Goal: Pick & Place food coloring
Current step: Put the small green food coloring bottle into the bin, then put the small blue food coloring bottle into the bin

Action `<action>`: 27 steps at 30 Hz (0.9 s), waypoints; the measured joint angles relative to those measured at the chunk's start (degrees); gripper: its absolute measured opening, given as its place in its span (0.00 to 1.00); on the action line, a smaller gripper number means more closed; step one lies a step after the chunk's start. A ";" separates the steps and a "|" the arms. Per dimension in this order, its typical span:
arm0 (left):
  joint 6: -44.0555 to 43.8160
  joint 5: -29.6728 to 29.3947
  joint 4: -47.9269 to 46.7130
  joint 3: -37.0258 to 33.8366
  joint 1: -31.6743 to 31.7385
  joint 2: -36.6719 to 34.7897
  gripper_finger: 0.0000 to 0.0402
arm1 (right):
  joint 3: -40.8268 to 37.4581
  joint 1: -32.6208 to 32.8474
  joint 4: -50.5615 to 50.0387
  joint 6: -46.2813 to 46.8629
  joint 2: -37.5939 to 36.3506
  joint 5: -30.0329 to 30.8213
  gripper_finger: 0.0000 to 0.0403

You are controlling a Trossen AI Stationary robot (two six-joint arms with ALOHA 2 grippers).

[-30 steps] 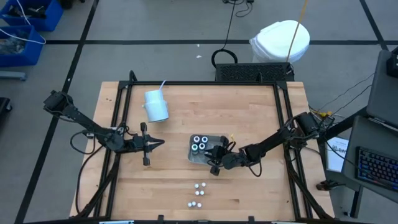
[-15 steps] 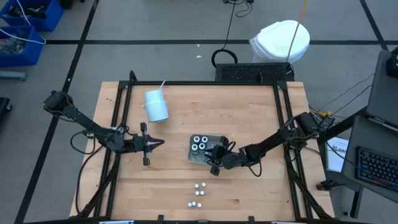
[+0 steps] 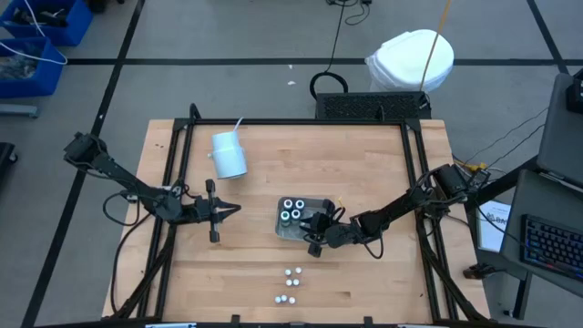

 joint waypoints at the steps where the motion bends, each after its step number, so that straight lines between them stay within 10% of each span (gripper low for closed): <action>1: 0.04 0.00 0.00 0.00 0.00 -0.01 0.06 | 0.00 -0.02 -0.01 -0.03 -0.01 -1.19 0.22; 12: -0.07 0.00 0.00 0.00 0.00 -0.02 0.06 | -0.09 -1.20 0.18 -1.12 -1.43 -5.50 0.26; 21: 0.00 0.00 0.00 0.00 0.00 -0.01 0.06 | -0.02 0.72 -9.51 -8.10 -21.11 -5.17 0.23; 27: -2.09 0.09 -0.08 0.00 0.00 0.00 0.06 | -1.07 13.31 -26.33 0.58 -30.31 10.45 0.10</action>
